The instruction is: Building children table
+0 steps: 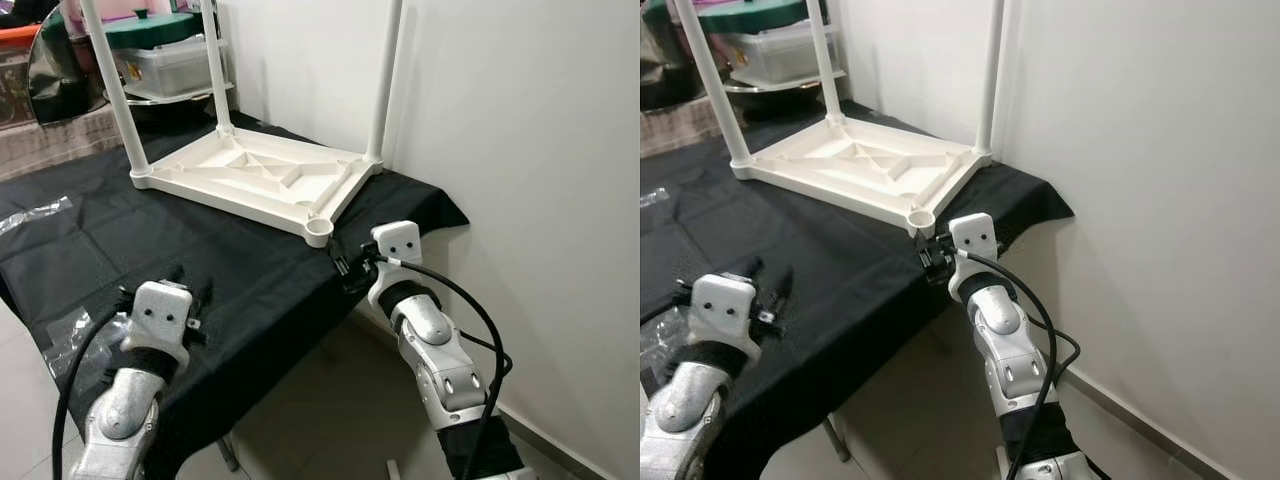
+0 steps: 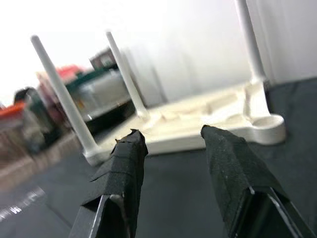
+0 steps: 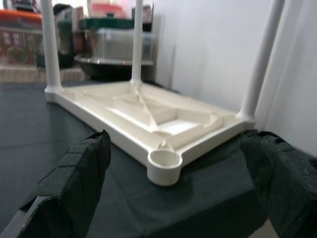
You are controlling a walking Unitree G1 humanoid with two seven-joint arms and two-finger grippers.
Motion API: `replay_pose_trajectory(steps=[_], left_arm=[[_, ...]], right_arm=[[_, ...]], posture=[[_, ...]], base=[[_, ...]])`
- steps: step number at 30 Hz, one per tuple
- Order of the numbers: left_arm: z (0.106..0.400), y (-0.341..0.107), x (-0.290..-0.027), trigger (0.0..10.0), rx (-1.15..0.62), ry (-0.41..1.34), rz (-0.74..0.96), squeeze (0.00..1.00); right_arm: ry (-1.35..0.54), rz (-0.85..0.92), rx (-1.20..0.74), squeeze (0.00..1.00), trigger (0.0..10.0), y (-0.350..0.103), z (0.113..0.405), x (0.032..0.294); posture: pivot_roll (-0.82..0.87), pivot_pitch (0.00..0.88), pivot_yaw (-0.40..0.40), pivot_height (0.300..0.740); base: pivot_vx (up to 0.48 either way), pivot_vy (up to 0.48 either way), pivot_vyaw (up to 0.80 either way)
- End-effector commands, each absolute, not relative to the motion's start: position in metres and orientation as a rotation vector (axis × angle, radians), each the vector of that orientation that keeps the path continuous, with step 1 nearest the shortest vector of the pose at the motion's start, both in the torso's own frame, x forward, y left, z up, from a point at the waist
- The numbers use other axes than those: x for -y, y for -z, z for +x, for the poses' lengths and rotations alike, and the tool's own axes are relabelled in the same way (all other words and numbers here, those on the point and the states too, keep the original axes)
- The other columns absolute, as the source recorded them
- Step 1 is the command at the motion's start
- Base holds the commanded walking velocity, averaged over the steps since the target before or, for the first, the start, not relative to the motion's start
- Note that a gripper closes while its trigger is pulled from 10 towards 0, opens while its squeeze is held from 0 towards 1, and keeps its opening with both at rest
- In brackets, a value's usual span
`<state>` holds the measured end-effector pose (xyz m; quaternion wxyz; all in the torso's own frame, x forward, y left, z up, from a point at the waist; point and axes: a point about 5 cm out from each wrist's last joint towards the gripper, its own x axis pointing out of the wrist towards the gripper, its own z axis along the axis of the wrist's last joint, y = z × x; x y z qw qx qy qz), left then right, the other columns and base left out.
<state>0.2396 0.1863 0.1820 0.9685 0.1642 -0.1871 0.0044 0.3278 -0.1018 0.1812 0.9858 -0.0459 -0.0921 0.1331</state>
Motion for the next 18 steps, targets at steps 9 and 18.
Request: replay_pose_trajectory(steps=[9,18], left_arm=[[0.236,-0.187,-0.182,10.0,0.453,-0.01,0.382,0.0],[0.234,-0.198,-0.164,10.0,0.603,0.069,0.554,0.0]], right_arm=[[-0.244,-0.137,0.252,0.0,10.0,-0.187,0.327,0.101],[0.008,-0.228,0.406,0.0,10.0,-0.208,0.331,0.127]], posture=[[-0.03,0.0,-0.04,0.635],[-0.02,0.0,-0.048,0.6]], base=[[0.0,0.0,0.0],[0.0,0.0,0.0]])
